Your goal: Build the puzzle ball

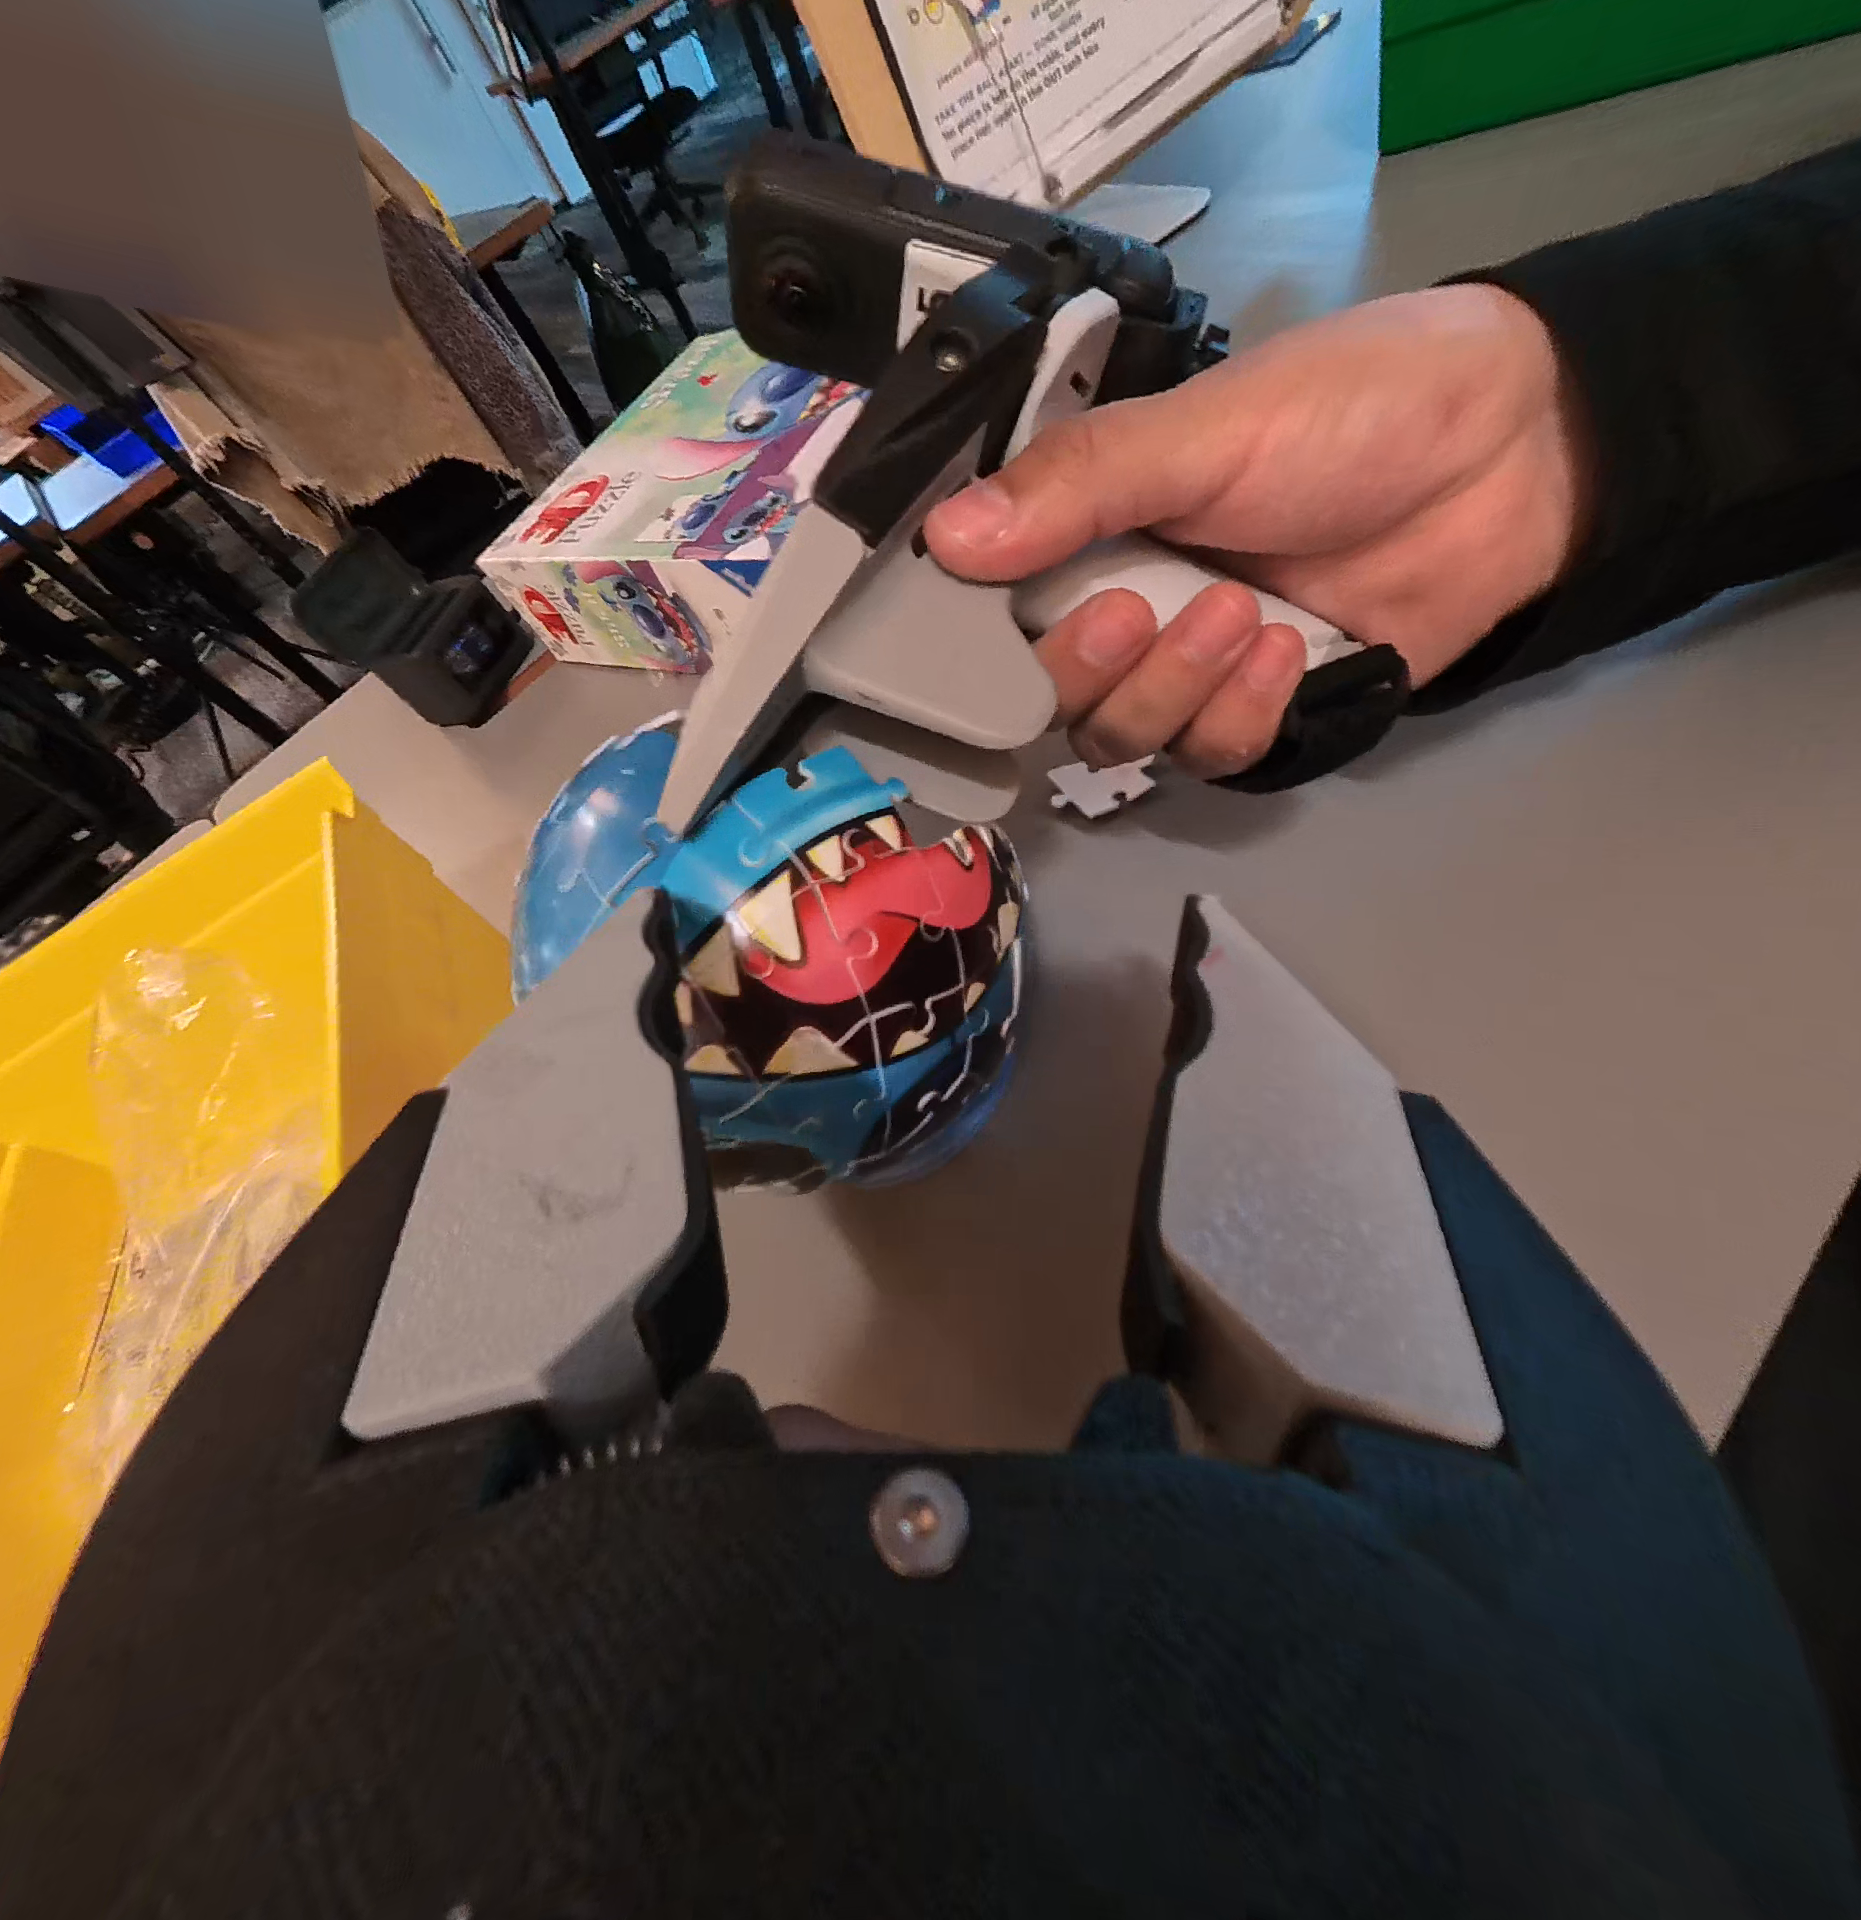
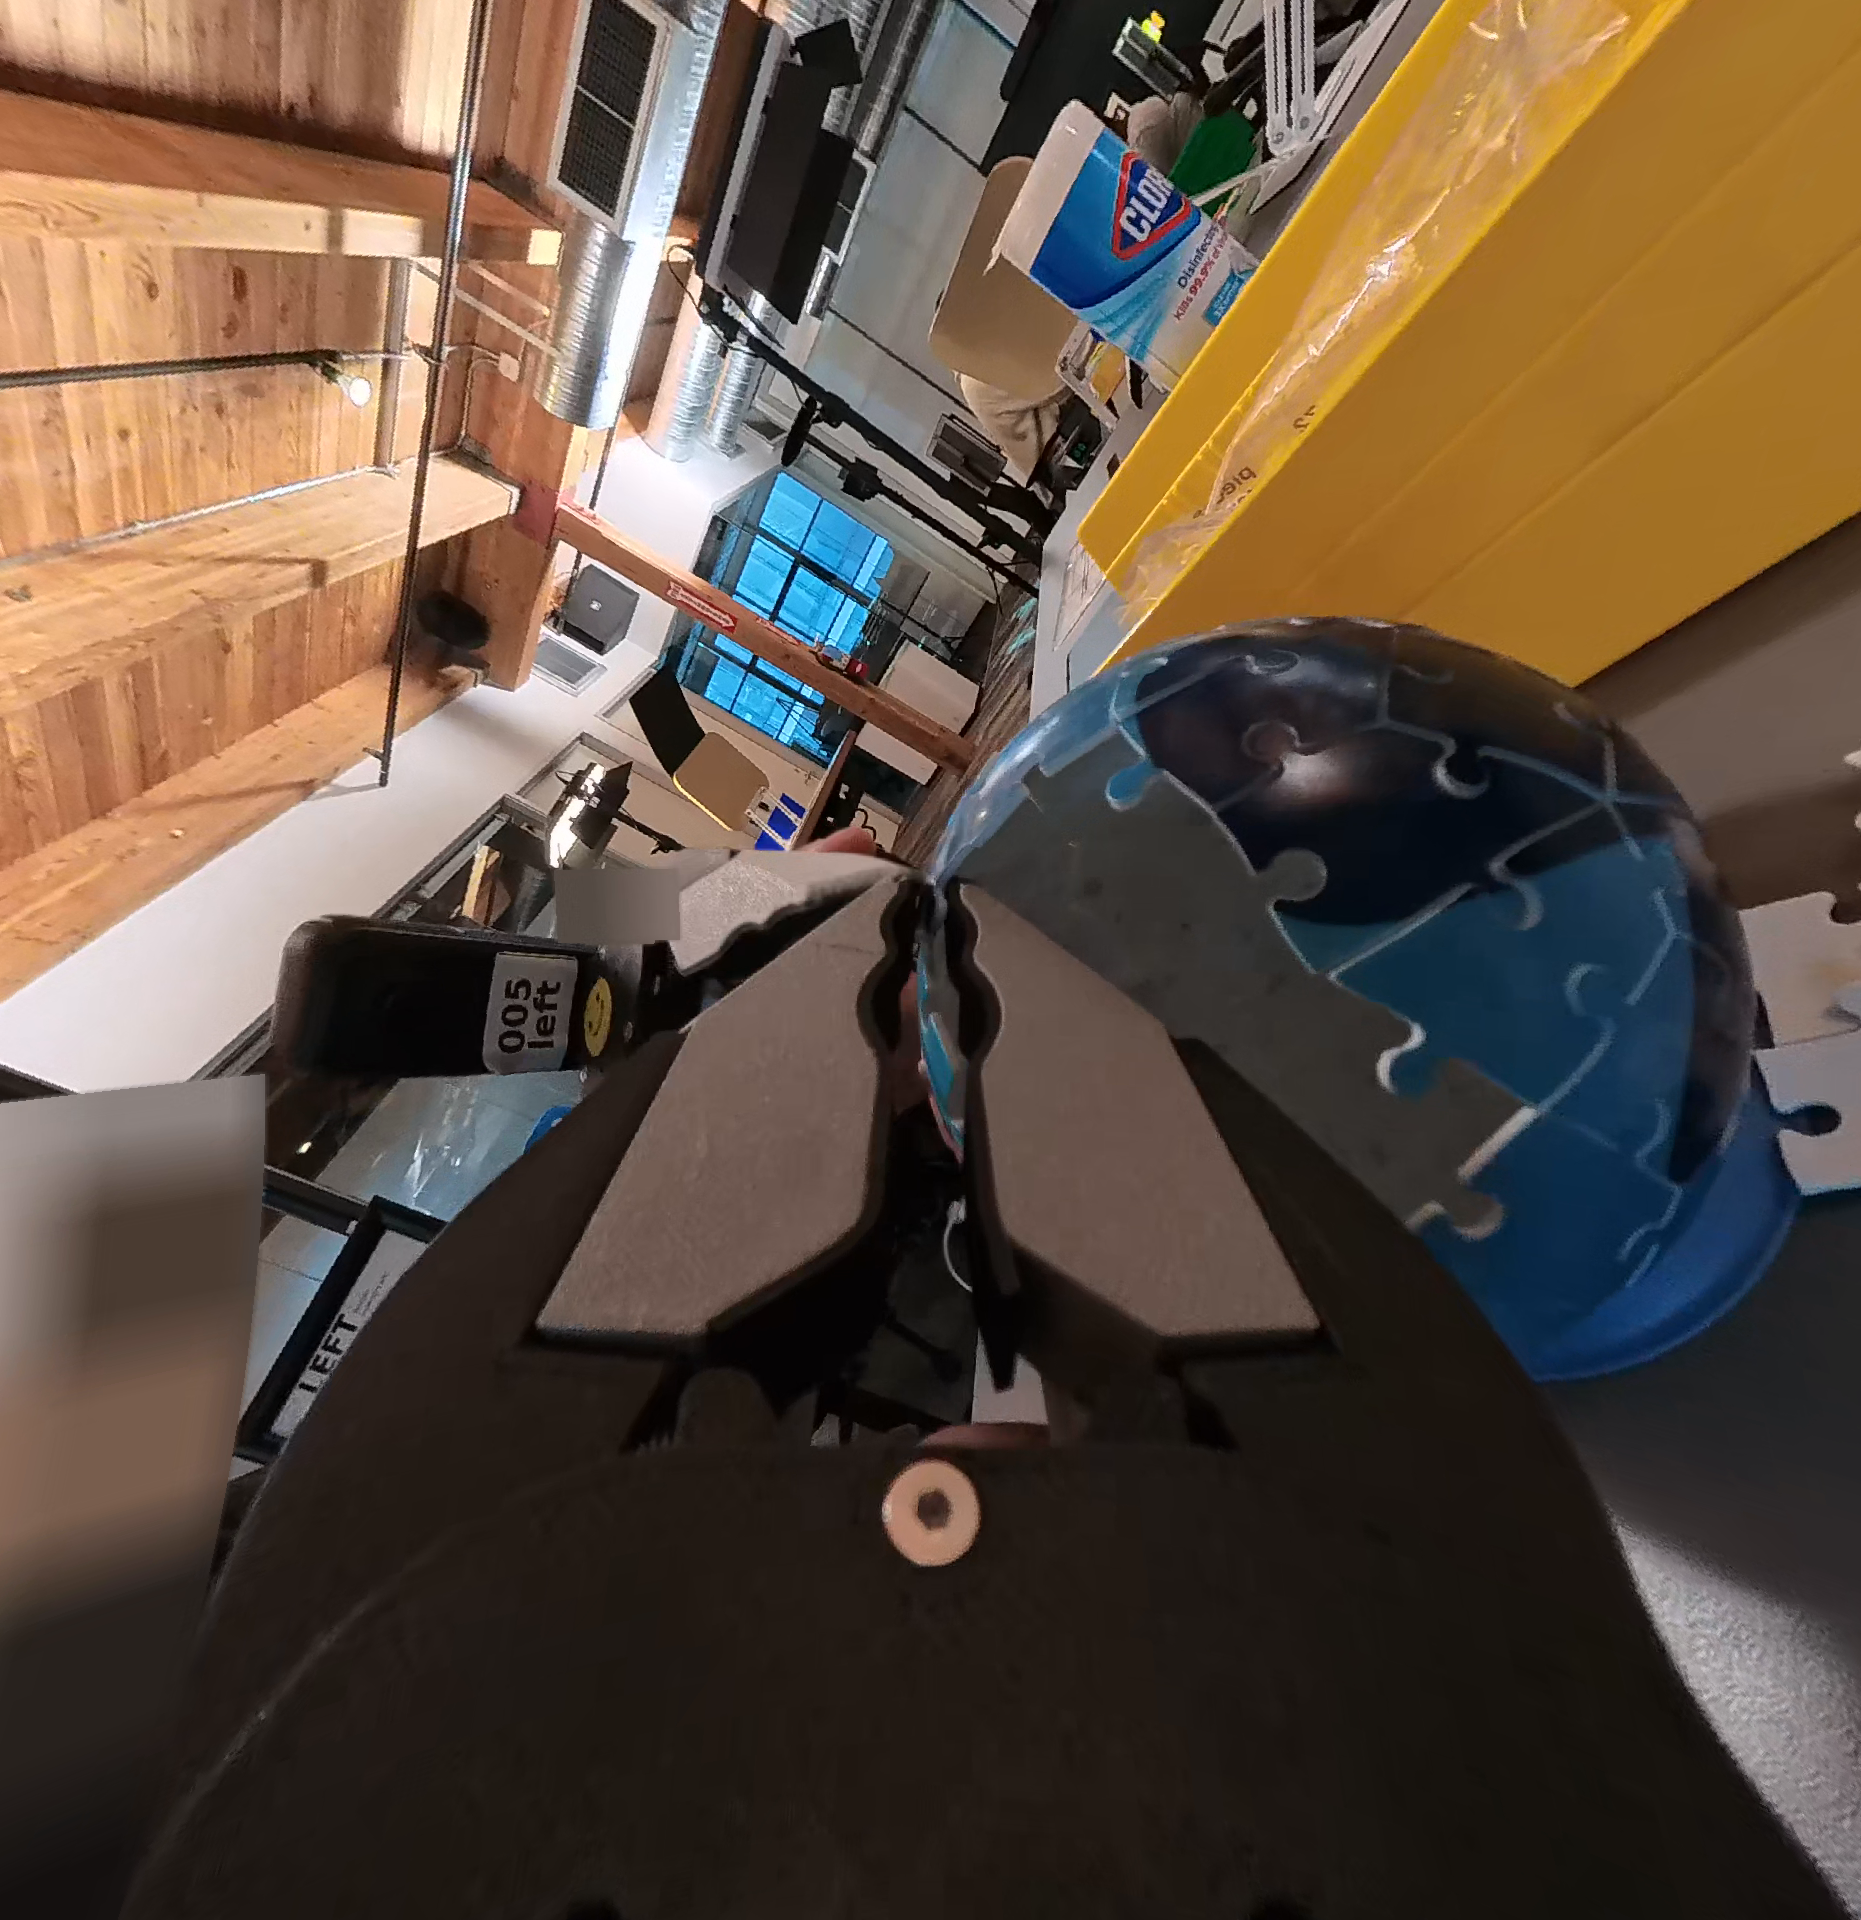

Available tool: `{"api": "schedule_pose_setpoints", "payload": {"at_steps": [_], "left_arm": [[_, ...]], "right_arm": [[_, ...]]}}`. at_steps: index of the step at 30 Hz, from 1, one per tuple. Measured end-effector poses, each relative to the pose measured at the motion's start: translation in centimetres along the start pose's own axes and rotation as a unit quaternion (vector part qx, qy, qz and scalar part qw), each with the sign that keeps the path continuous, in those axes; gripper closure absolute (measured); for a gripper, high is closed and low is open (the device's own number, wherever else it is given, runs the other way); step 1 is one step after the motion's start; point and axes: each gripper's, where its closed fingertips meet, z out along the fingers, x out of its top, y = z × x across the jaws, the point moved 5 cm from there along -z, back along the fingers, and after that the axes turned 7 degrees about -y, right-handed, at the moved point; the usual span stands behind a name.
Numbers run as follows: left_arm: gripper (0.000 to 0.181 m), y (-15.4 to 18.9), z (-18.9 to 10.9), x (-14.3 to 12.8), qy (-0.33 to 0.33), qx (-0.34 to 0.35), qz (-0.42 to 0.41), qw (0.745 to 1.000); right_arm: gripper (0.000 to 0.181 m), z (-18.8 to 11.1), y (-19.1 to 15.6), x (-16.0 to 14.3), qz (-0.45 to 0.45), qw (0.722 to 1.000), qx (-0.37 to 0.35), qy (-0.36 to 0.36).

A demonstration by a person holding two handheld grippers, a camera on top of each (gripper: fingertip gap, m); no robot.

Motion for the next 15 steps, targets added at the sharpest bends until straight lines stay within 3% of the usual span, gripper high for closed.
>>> {"api": "schedule_pose_setpoints", "payload": {"at_steps": [15], "left_arm": [[0.087, 0.51, 0.1, -0.46, -0.011, 0.005, 0.01, 1.0]], "right_arm": [[0.181, 0.06, -0.09, -0.53, -0.046, 0.998, -0.027, -0.03]]}}
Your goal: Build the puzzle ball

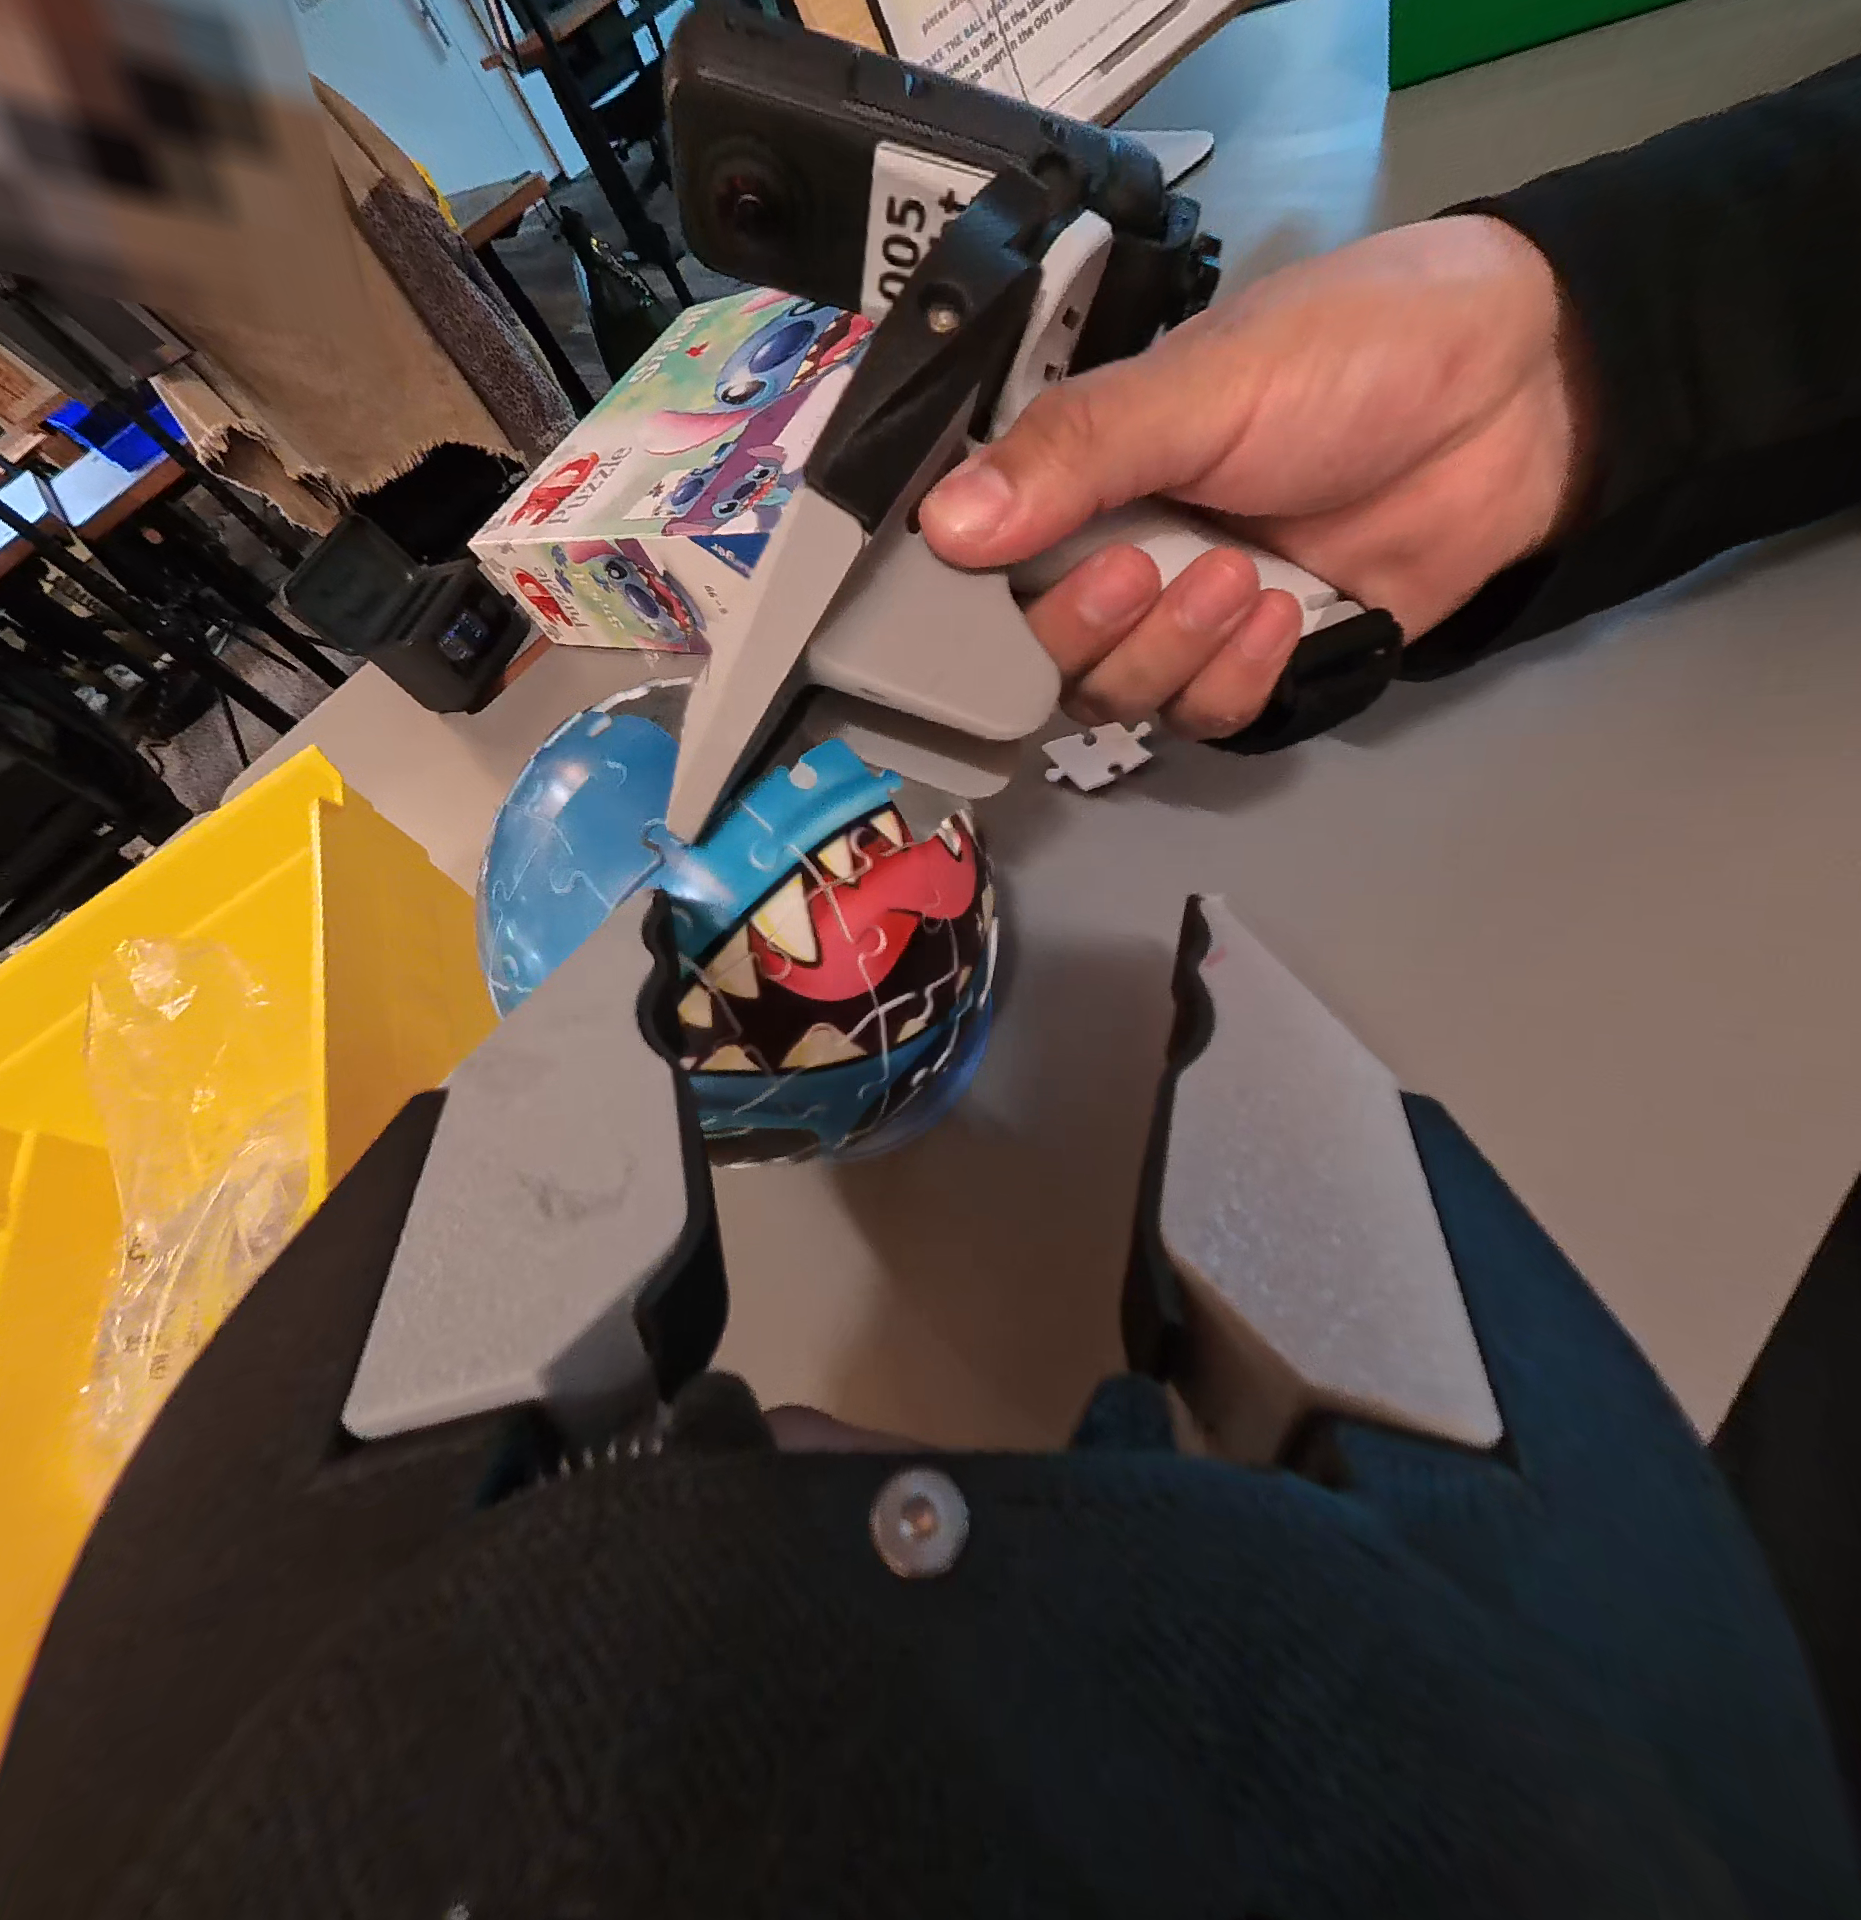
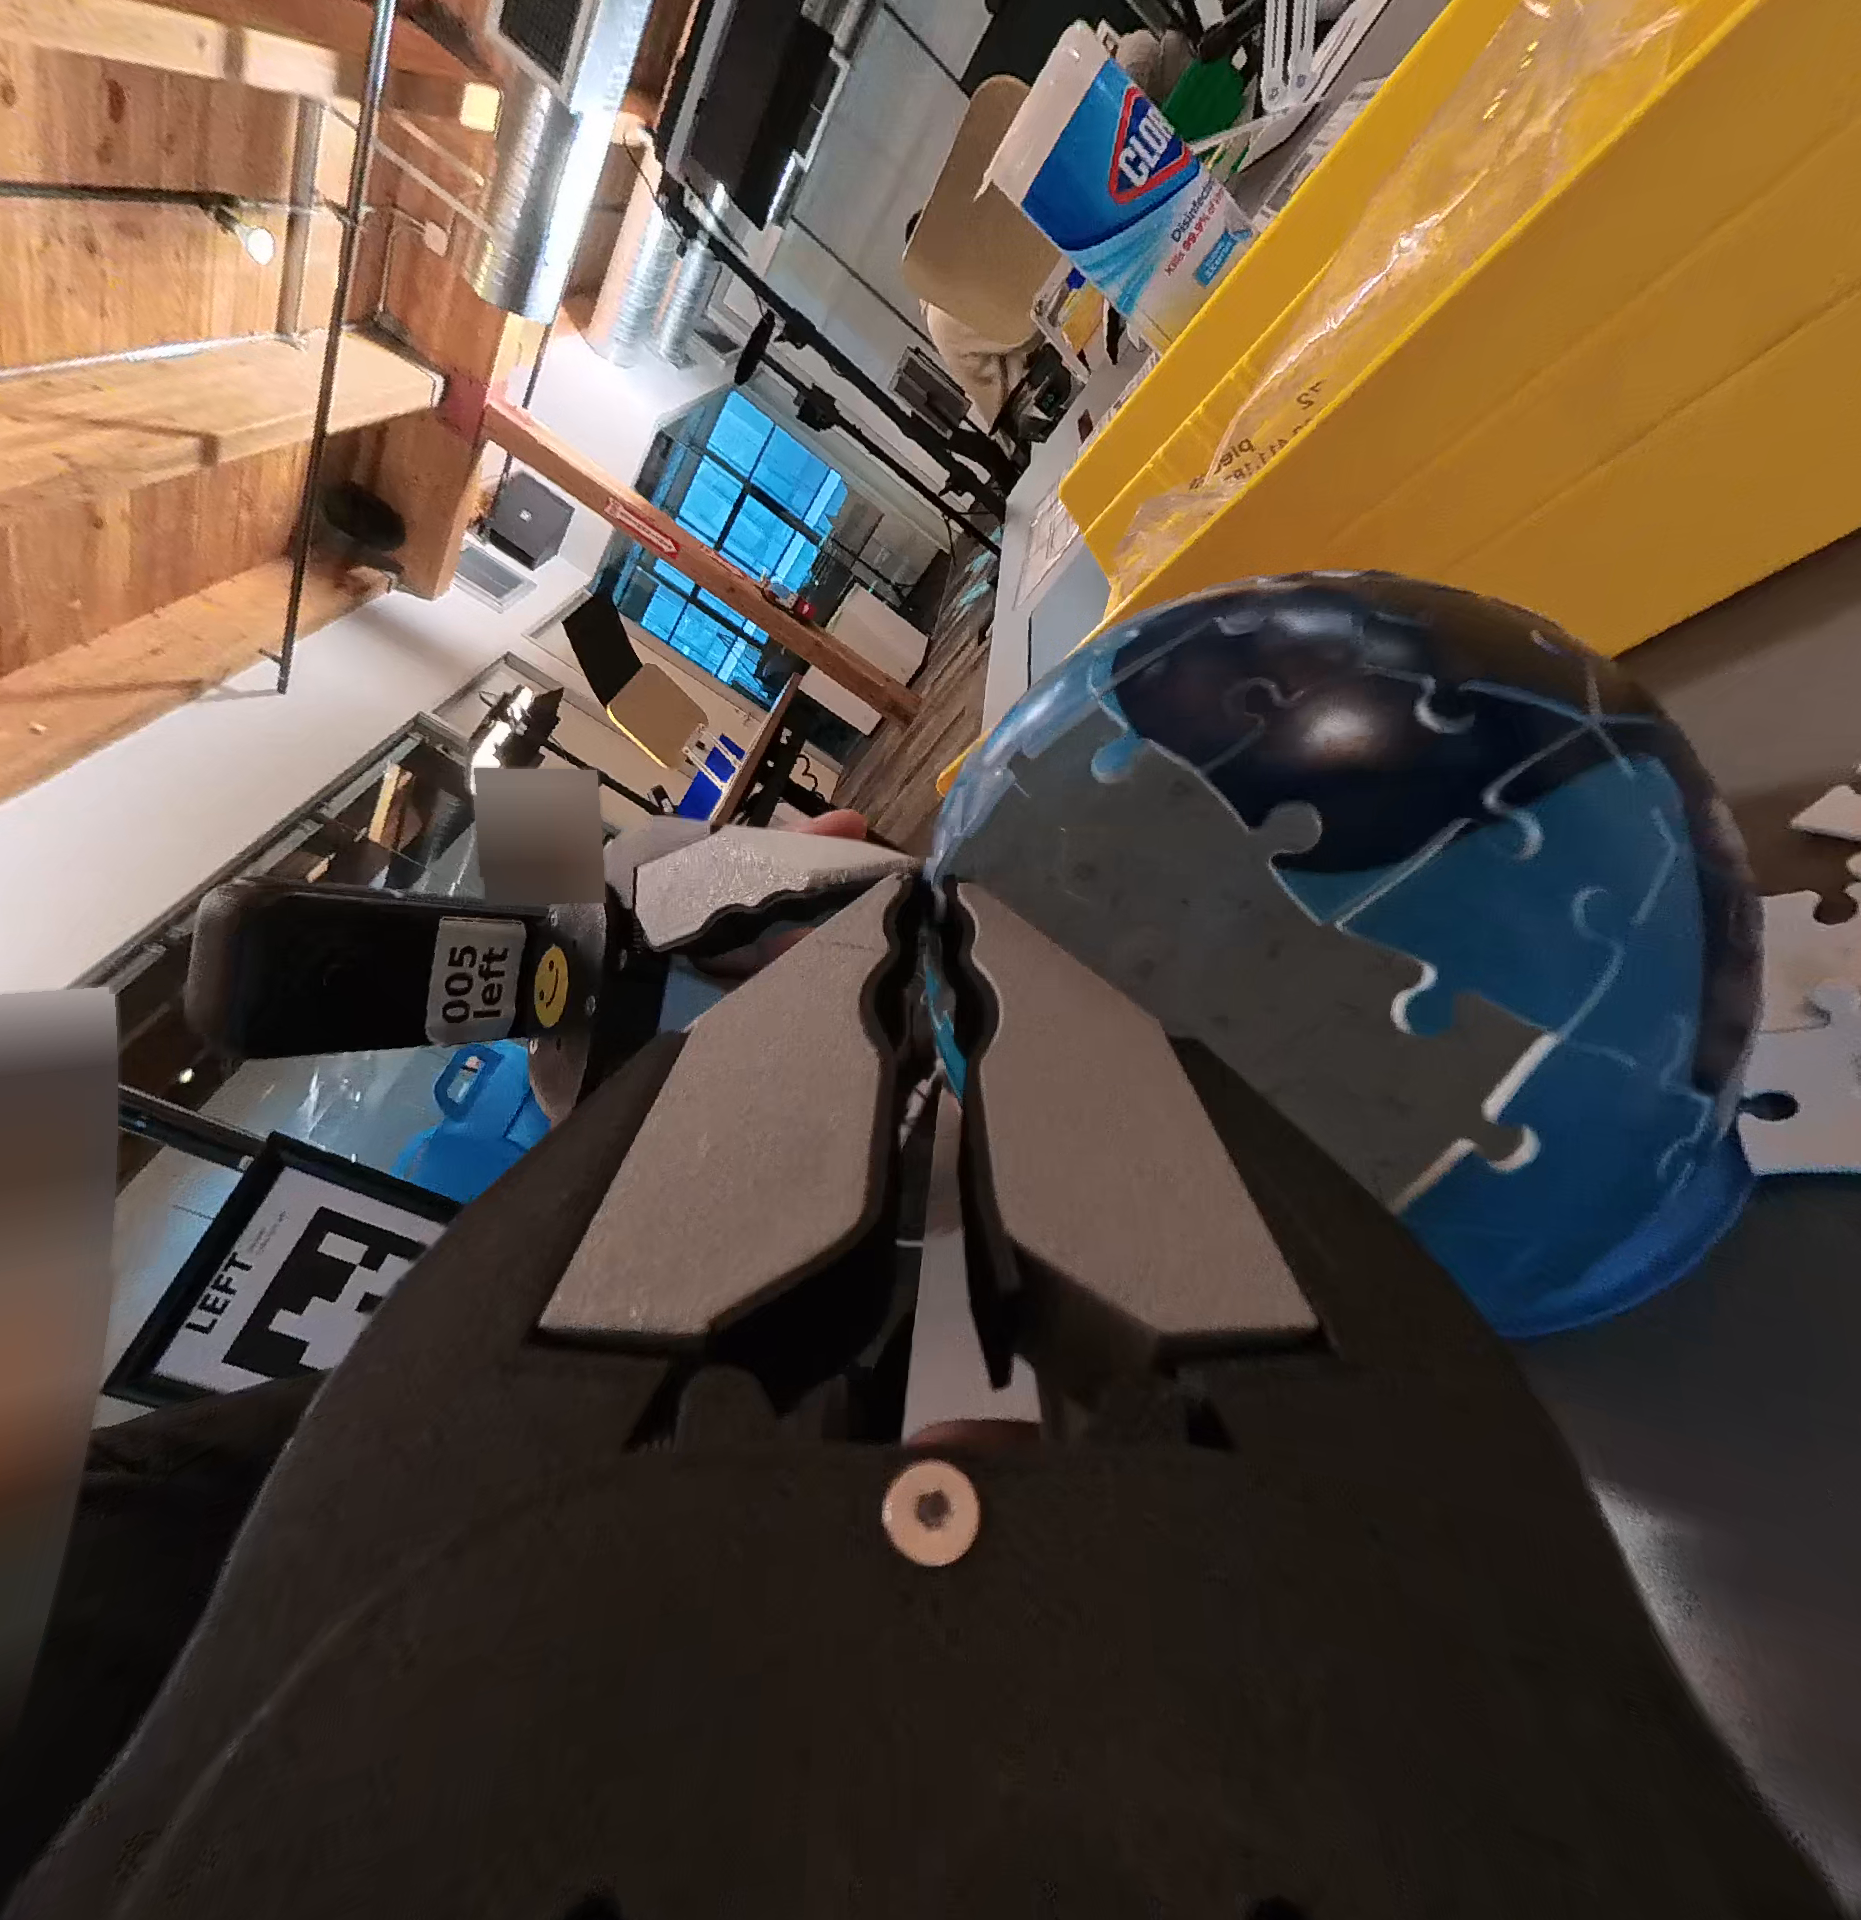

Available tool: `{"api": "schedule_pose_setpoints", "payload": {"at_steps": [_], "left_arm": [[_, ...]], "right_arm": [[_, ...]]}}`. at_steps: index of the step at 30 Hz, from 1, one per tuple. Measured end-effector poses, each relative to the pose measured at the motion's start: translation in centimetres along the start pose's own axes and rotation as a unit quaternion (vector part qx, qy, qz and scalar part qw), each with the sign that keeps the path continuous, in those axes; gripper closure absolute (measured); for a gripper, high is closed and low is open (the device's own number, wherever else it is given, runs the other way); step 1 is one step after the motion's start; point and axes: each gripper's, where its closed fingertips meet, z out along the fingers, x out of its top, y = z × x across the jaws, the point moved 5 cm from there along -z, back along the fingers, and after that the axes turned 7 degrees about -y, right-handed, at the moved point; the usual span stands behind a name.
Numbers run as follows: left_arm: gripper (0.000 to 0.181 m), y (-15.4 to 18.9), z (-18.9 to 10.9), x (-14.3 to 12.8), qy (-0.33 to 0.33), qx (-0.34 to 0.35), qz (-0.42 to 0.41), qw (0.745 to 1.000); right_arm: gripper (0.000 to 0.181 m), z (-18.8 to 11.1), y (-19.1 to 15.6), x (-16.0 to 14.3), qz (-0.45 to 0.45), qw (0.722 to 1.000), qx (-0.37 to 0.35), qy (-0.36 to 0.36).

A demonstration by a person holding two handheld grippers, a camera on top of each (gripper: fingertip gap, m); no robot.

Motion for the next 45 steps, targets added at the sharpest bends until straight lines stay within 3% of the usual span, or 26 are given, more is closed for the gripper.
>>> {"api": "schedule_pose_setpoints", "payload": {"at_steps": [11, 26, 34, 38, 45], "left_arm": [[0.088, 0.5, -0.1, -0.2, 0.014, -0.002, -0.004, 1.0], [0.088, -0.1, -0.6, -1.5, 0.0, 0.005, -0.019, 1.0], [0.088, 0.7, -0.5, -0.7, 0.016, -0.01, -0.013, 1.0], [0.088, 0.7, -0.4, -0.8, 0.012, -0.007, -0.011, 1.0], [0.087, 0.6, -0.4, -0.9, 0.011, -0.006, -0.013, 1.0]], "right_arm": [[0.173, -1.0, -0.2, 0.3, -0.065, 0.998, -0.018, -0.011], [0.18, 0.4, -0.1, -0.1, -0.05, 0.998, -0.008, -0.029], [0.18, 0.3, -0.1, -0.1, -0.046, 0.998, -0.001, -0.036], [0.169, 0.3, -0.4, -0.2, -0.036, 0.998, 0.016, -0.048], [0.17, 0.8, -0.4, -0.4, -0.062, 0.994, -0.03, -0.081]]}}
